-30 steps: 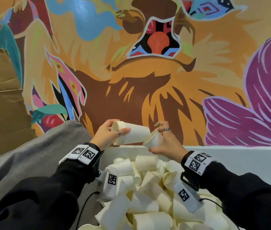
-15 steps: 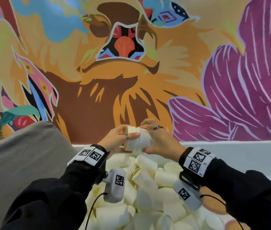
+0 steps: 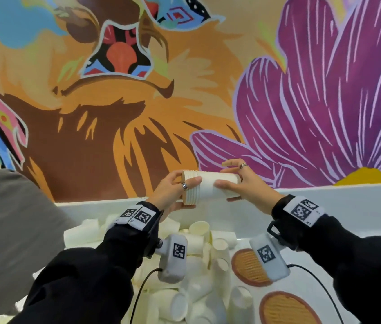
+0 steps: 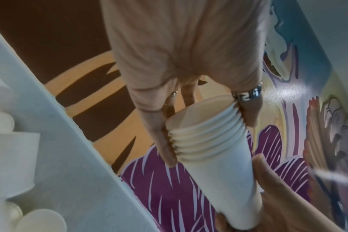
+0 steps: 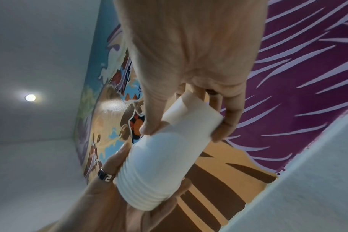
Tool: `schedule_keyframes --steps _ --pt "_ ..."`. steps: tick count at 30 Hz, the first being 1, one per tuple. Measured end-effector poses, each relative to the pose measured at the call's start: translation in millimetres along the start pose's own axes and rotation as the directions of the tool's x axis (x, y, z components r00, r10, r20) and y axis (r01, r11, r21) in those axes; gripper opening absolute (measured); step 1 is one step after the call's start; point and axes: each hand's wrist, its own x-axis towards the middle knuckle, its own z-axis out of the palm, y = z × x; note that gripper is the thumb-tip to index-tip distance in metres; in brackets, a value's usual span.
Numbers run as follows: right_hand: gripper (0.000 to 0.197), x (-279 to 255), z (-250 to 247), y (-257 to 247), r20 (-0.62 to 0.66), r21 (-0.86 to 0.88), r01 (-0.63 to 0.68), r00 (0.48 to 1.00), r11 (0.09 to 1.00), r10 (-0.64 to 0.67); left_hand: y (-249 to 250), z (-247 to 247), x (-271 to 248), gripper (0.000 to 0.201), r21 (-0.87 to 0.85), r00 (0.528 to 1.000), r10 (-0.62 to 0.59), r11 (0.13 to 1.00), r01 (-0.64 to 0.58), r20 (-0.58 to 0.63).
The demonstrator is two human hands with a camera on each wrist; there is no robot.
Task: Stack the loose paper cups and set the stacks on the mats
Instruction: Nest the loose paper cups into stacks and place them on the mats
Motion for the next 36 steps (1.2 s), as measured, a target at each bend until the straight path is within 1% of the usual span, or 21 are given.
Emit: schedule_keyframes --steps 2,4,7,10,13,15,16,17,20,21,23,25,27,29,32,34,36 --pt "0.046 -1.2 -14.4 6.9 -0.037 0.041 -0.009 0.999 0.999 0.011 -1.7 15.9 5.2 0.045 -0.027 1.000 -0.007 1.000 0.007 0.020" --pt "0.045 -1.0 -29.8 15.4 -0.090 0.113 -0.003 0.996 0.994 0.013 -4.1 34.1 11.1 0.045 -0.020 0.998 -0.015 1.000 0.016 0.061" --pt "0.046 -1.1 -47.3 25.1 -0.150 0.255 -0.008 0.987 0.967 0.048 -9.2 56.9 18.2 0.047 0.020 0.994 -0.042 0.999 0.040 0.102" --pt "0.049 1.6 -61.9 39.0 -0.194 0.366 -0.007 0.977 0.931 0.084 -17.1 76.2 26.3 0.044 -0.010 0.991 -0.057 0.998 0.059 0.119" --pt "0.050 5.0 -70.9 55.9 -0.193 0.465 -0.015 0.974 0.885 0.118 -28.6 92.2 33.4 0.040 -0.048 0.988 -0.075 0.995 0.083 0.138" --pt "0.042 4.6 -72.5 64.3 -0.168 0.491 -0.039 0.976 0.870 0.139 -36.7 102.7 38.3 0.039 -0.072 0.984 -0.091 0.992 0.103 0.152" --pt "0.040 3.6 -71.7 68.0 -0.148 0.487 -0.068 0.976 0.871 0.159 -40.8 107.1 40.8 0.038 -0.070 0.981 -0.098 0.991 0.111 0.169" --pt "0.044 3.0 -71.6 73.8 -0.116 0.477 -0.108 0.976 0.872 0.184 -45.6 111.8 43.9 0.037 -0.062 0.977 -0.106 0.991 0.120 0.187" --pt "0.068 1.9 -71.6 99.2 0.029 0.457 -0.251 0.963 0.853 0.268 -60.3 121.4 53.2 0.034 -0.059 0.966 -0.146 0.985 0.162 0.212" --pt "0.069 1.9 -71.9 108.3 0.062 0.470 -0.288 0.954 0.834 0.294 -65.9 123.5 57.2 0.034 -0.042 0.963 -0.164 0.983 0.176 0.215" --pt "0.062 0.8 -72.6 122.8 0.093 0.503 -0.336 0.937 0.796 0.336 -75.2 124.9 62.4 0.035 0.031 0.956 -0.204 0.979 0.202 0.211" --pt "0.058 0.9 -72.2 137.0 0.091 0.493 -0.360 0.927 0.792 0.365 -83.9 125.7 66.2 0.034 0.156 0.941 -0.264 0.960 0.234 0.213" --pt "0.063 2.0 -70.9 149.8 0.069 0.420 -0.369 0.924 0.829 0.376 -90.8 126.0 68.6 0.035 0.271 0.918 -0.332 0.924 0.270 0.217" --pt "0.067 3.8 -68.8 162.7 0.038 0.332 -0.377 0.921 0.865 0.387 -96.5 125.6 71.3 0.037 0.333 0.896 -0.394 0.889 0.316 0.203" --pt "0.066 4.9 -63.4 184.6 0.011 0.246 -0.436 0.894 0.866 0.447 -101.5 120.4 73.9 0.042 0.354 0.882 -0.448 0.856 0.376 0.146" --pt "0.067 3.6 -57.7 201.9 0.002 0.197 -0.482 0.871 0.854 0.491 -102.2 115.0 73.6 0.040 0.358 0.885 -0.451 0.850 0.387 0.116" --pt "0.072 0.5 -50.4 218.9 0.006 0.112 -0.518 0.854 0.848 0.521 -101.8 108.2 73.0 0.037 0.360 0.889 -0.448 0.848 0.388 0.096"
